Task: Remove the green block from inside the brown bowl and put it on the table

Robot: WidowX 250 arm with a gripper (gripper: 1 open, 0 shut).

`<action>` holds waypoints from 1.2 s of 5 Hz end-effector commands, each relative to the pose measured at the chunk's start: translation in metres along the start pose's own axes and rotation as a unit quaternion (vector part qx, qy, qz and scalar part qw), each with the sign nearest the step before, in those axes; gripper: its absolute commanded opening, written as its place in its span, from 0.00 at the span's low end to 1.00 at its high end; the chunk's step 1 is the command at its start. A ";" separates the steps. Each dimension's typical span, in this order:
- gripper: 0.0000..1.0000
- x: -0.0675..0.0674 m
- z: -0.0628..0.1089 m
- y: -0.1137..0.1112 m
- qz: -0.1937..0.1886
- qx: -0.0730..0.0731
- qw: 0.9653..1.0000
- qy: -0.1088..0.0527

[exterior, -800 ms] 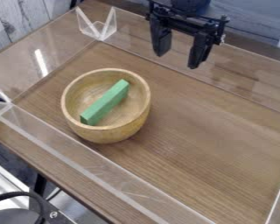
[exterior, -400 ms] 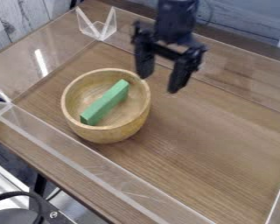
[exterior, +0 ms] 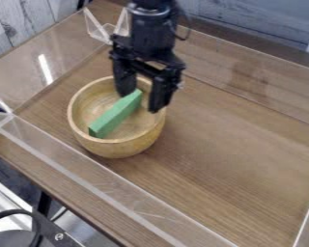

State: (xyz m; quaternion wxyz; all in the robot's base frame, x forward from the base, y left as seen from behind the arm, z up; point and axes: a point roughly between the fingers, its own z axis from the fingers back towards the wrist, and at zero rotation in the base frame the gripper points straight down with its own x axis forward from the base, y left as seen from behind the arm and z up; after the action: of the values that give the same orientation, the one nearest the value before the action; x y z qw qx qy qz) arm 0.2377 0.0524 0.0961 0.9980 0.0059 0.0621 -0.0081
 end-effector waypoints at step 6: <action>1.00 0.003 -0.033 0.033 0.001 0.003 0.999 -0.037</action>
State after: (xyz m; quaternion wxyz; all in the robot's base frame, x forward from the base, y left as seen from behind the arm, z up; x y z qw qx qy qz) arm 0.2319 0.0811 0.0565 0.9991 0.0028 0.0405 -0.0124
